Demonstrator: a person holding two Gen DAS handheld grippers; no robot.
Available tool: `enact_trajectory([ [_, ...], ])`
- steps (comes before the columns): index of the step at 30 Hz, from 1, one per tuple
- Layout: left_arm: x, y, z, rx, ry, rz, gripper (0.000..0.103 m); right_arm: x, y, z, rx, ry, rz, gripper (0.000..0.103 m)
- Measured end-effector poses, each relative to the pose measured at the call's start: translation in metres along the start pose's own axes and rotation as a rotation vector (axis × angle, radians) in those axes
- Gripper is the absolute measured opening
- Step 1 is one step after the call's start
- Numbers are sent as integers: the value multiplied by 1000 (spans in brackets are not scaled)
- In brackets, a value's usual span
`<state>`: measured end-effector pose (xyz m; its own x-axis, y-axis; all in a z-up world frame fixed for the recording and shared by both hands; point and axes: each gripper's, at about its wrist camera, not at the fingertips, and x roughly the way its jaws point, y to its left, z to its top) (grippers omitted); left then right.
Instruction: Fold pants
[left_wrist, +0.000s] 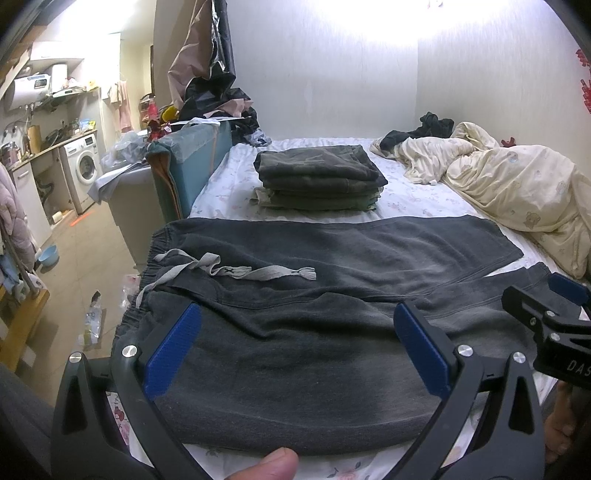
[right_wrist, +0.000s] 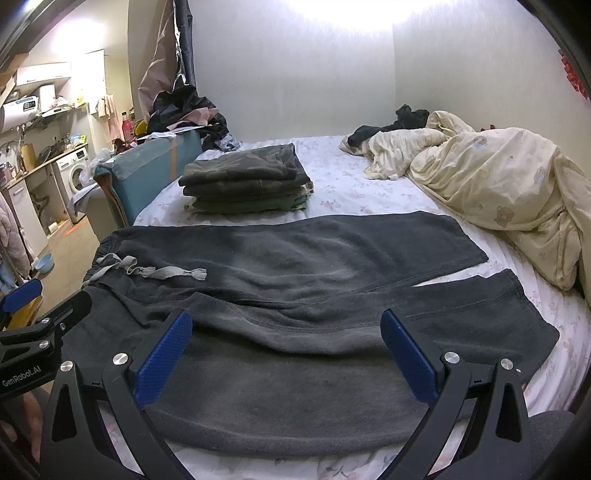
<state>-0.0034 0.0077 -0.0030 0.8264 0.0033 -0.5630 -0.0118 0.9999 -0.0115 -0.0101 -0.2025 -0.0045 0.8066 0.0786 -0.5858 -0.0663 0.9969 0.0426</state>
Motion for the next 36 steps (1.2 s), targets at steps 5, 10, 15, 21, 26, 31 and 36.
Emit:
enact_trajectory([
  [5, 0, 0, 0, 0, 4, -1, 102, 1, 0, 0, 1, -1, 1, 103],
  [10, 0, 3, -5, -12, 10, 1, 102, 1, 0, 0, 1, 0, 1, 103],
  [15, -1, 6, -6, -13, 10, 2, 102, 0, 1, 0, 2, 0, 1, 103],
  [21, -1, 5, -5, -12, 14, 1, 102, 1, 1, 0, -1, -1, -1, 103],
  [26, 1, 2, 0, -15, 26, -1, 102, 1, 0, 0, 5, -3, -4, 103],
  [31, 1, -1, 3, -22, 26, -13, 102, 2, 0, -1, 2, 0, -12, 103],
  [36, 1, 0, 3, -28, 22, -17, 102, 3, -3, 0, 19, 15, -15, 103],
])
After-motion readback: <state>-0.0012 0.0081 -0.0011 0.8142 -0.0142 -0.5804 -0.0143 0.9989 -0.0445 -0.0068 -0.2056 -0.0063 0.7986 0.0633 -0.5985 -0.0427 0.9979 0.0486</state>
